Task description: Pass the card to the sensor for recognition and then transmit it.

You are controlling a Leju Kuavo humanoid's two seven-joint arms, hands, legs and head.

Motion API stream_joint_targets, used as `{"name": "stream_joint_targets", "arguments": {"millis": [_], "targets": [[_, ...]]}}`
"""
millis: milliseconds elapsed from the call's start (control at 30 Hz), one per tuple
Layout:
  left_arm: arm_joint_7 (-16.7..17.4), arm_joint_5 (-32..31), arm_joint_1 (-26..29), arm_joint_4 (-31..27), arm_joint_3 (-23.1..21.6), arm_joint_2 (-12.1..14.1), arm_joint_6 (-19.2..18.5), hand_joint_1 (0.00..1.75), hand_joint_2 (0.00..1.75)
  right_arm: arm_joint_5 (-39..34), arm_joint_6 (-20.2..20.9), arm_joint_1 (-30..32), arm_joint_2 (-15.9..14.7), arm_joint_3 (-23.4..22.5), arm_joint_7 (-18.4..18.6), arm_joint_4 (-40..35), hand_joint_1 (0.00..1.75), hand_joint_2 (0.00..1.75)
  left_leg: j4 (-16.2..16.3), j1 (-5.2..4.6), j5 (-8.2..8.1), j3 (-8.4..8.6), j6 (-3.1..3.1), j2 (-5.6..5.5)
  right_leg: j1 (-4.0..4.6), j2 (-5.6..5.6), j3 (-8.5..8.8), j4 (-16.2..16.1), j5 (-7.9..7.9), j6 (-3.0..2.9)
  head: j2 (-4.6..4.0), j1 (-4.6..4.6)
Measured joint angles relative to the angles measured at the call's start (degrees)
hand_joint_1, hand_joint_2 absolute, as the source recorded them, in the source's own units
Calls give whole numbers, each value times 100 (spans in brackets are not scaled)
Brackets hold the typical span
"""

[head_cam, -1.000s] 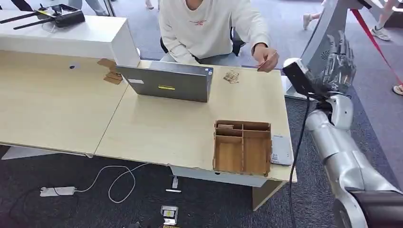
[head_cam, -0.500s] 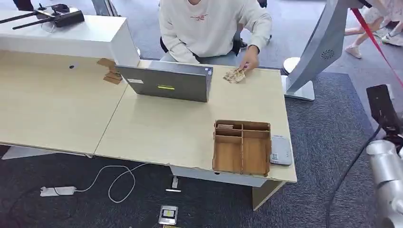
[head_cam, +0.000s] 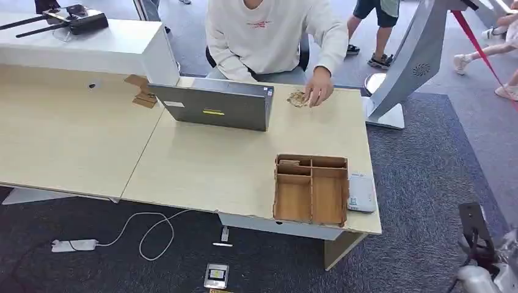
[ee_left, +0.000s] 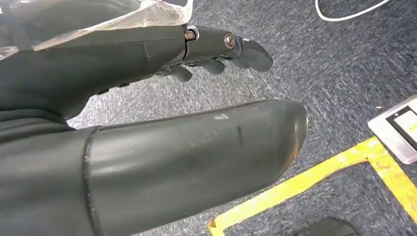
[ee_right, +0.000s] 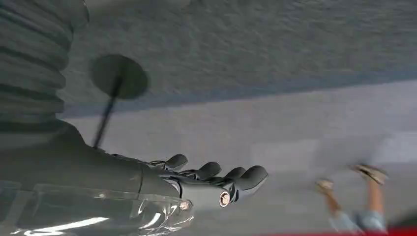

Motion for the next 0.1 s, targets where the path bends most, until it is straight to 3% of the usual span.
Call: {"name": "stream_joint_targets", "arguments": {"millis": [100], "targets": [[0,11,8,0,0,0,-2,0,0,-284,83,349,-4,-185,306,114,0,175,0,0,-1,2,0,2,-1,1,-3,-1,-1,0,0,0]]}}
